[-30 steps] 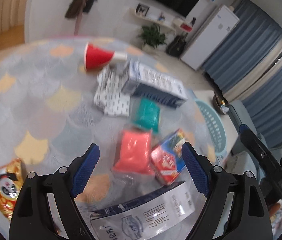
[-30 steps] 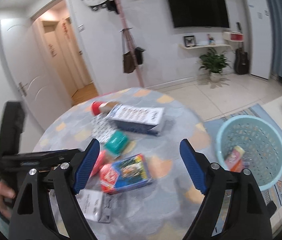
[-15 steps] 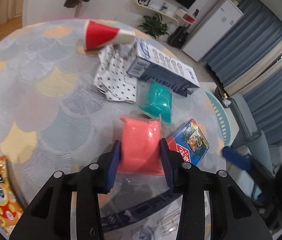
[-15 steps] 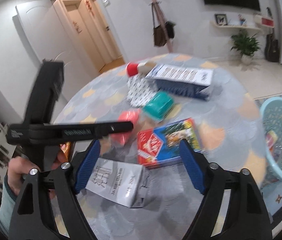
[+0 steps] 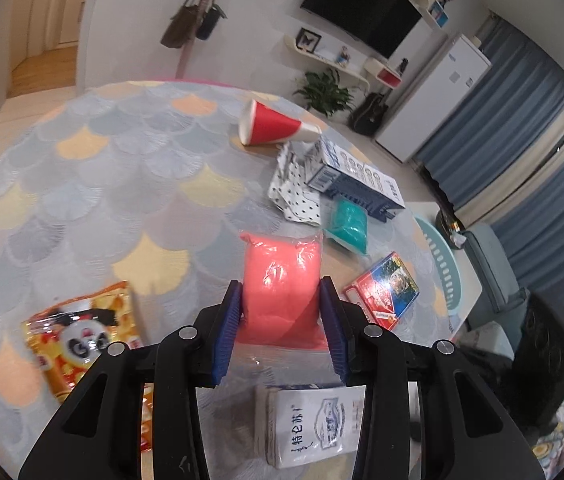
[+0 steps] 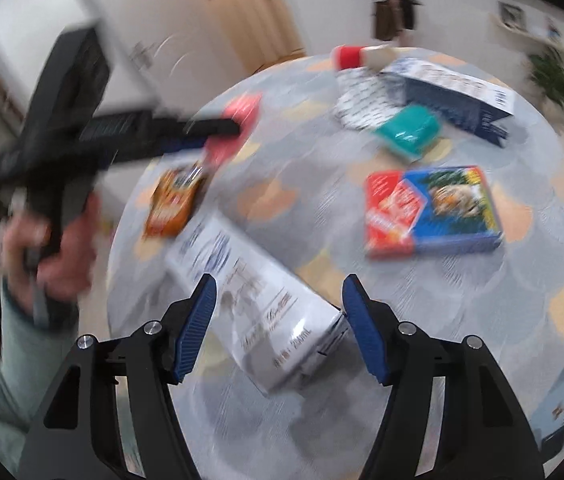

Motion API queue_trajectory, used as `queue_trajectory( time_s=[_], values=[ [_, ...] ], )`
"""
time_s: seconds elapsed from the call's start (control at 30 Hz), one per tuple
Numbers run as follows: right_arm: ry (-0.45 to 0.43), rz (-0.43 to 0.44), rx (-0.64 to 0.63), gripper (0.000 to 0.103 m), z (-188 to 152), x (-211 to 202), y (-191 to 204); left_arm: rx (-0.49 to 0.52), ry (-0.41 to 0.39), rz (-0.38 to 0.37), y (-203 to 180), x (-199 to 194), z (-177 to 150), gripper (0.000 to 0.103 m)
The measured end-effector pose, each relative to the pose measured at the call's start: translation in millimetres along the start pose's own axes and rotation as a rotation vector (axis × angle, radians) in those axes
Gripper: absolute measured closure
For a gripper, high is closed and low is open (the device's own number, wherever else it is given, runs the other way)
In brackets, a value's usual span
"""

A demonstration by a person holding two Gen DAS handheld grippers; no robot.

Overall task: Collect trash
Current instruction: 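Grasp the pink packet with the left tool while the right tool grasps the white milk carton, then carry packet and carton over the blue basket and open both tools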

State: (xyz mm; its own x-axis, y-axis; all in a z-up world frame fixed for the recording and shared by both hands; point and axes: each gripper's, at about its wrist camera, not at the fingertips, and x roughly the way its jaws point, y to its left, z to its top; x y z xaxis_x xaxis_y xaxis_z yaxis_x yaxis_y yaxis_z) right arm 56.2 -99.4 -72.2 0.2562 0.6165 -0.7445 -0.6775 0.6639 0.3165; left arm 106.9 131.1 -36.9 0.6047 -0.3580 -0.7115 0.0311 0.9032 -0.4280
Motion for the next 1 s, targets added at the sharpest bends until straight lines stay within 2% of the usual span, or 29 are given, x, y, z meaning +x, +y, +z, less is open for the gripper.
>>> queue_trajectory(
  time_s=[0.07,0.1,0.17,0.27,0.4,0.47,0.5,0.6,0.7,0.83,1.0],
  values=[
    [0.013,-0.010,-0.101,0.026,-9.9,-1.8,23.4,-0.010,-0.014,-0.001,3.9,-5.5,-0.3,0.065],
    [0.015,-0.033,-0.159,0.024,-14.5,-1.4,36.9,-0.012,-0.018,-0.002,4.2,-6.3,-1.3,0.065],
    [0.014,-0.075,-0.260,0.023,-20.8,1.7,60.0,-0.018,-0.026,-0.001,7.6,-10.5,-1.0,0.065],
    [0.010,-0.126,-0.323,0.023,-18.1,14.6,78.0,-0.022,-0.037,0.000,9.5,-14.5,-1.3,0.065],
    [0.020,-0.138,-0.278,0.027,-11.4,33.6,73.0,-0.014,-0.042,-0.001,10.0,-18.2,-3.0,0.065],
    [0.031,-0.137,-0.244,0.048,-10.7,38.5,66.7,-0.009,-0.045,-0.001,9.7,-19.4,-3.5,0.065],
    [0.028,-0.129,-0.230,0.051,-9.0,39.5,62.4,-0.008,-0.047,-0.003,9.4,-20.2,-3.5,0.065],
    [-0.006,-0.135,-0.181,0.052,-6.3,28.3,52.7,0.002,-0.055,-0.010,4.6,-22.2,-1.8,0.065],
    [-0.079,-0.122,-0.130,0.052,-1.0,-0.5,44.4,0.028,-0.076,-0.034,-7.5,-26.9,2.6,0.065],
    [-0.194,-0.212,-0.070,0.052,13.5,-44.6,25.7,0.087,-0.097,-0.079,-35.4,-28.2,12.1,0.065],
    [-0.308,-0.354,0.035,0.052,21.7,-94.6,-10.2,0.176,-0.083,-0.131,-83.3,-10.8,23.1,0.065]
  ],
)
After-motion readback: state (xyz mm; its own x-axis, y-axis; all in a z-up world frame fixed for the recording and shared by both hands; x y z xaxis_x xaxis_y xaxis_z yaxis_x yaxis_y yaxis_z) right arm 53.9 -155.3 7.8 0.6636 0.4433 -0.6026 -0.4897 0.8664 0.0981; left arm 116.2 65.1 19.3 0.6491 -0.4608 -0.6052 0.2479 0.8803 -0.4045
